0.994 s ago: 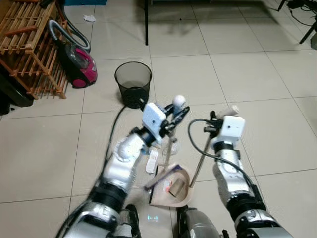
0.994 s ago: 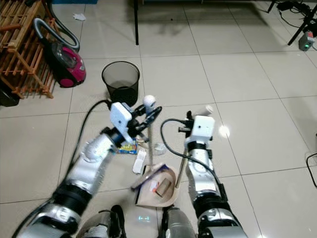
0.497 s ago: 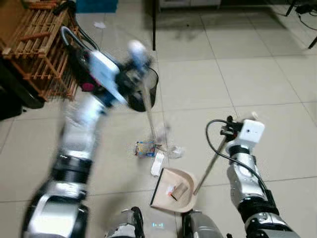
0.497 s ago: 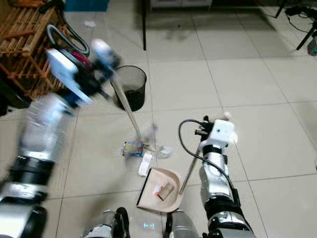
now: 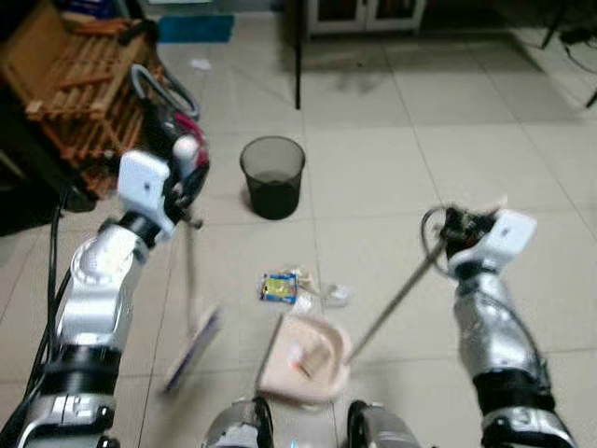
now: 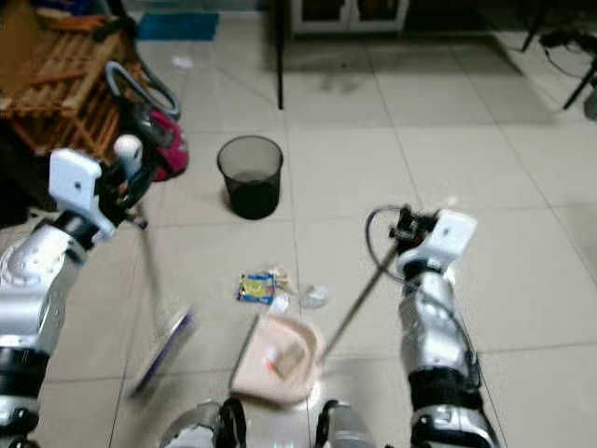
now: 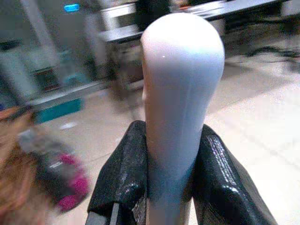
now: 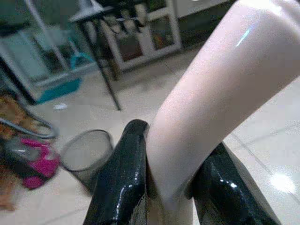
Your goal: Sweep floor
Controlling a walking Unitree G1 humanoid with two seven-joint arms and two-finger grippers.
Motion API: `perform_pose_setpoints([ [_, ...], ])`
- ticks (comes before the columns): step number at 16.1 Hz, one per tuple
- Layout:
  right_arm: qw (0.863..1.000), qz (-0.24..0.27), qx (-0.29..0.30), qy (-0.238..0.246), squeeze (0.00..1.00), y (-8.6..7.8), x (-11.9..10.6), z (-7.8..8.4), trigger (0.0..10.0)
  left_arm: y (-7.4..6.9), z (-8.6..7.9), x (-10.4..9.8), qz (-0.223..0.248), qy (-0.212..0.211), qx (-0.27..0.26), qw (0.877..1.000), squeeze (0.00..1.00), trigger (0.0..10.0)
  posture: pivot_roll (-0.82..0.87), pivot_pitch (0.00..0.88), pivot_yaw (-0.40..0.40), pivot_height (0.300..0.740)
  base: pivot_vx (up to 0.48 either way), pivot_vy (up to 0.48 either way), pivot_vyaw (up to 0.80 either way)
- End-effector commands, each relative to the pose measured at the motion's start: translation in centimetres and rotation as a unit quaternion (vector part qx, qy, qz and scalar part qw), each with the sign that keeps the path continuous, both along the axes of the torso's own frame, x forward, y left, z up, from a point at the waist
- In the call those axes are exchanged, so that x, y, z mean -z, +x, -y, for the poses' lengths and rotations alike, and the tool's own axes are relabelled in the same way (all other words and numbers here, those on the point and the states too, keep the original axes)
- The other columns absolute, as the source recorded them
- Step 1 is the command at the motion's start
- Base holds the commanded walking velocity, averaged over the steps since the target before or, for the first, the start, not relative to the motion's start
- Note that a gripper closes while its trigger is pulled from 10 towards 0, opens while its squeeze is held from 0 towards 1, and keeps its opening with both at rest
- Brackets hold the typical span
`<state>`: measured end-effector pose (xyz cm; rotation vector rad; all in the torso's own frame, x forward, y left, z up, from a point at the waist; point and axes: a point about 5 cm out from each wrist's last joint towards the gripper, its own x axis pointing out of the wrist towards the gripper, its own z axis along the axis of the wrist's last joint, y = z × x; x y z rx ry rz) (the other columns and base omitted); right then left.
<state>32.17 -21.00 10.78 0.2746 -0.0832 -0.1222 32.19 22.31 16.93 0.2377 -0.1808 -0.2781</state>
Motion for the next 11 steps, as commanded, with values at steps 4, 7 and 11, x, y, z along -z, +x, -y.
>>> perform_pose_setpoints([
  [4, 0.997, 0.072, -0.021, 0.012, 0.0, 1.9, -7.3, 0.9, 10.0, -0.7, -1.0, 0.0, 0.021, -0.012, -0.08, 0.996, 0.0, 10.0, -0.07, 0.0, 0.028, 0.74, 0.0, 0.0, 0.0],
  [7, 0.995, 0.095, -0.005, 0.009, 0.0, 3.2, -12.0, 0.7, 10.0, -0.8, 0.6, 0.3, 0.032, 0.006, -0.112, 0.993, 0.0, 10.0, -0.05, 0.0, 0.027, 0.74, 0.0, 0.0, 0.0],
  [11, 0.993, 0.118, 0.001, -0.012, 0.0, 3.8, -15.1, 0.0, 10.0, -0.8, 3.0, 0.5, 0.039, -0.01, -0.099, 0.994, 0.0, 10.0, -0.04, 0.0, 0.03, 0.74, 0.202, 0.0, 0.0],
])
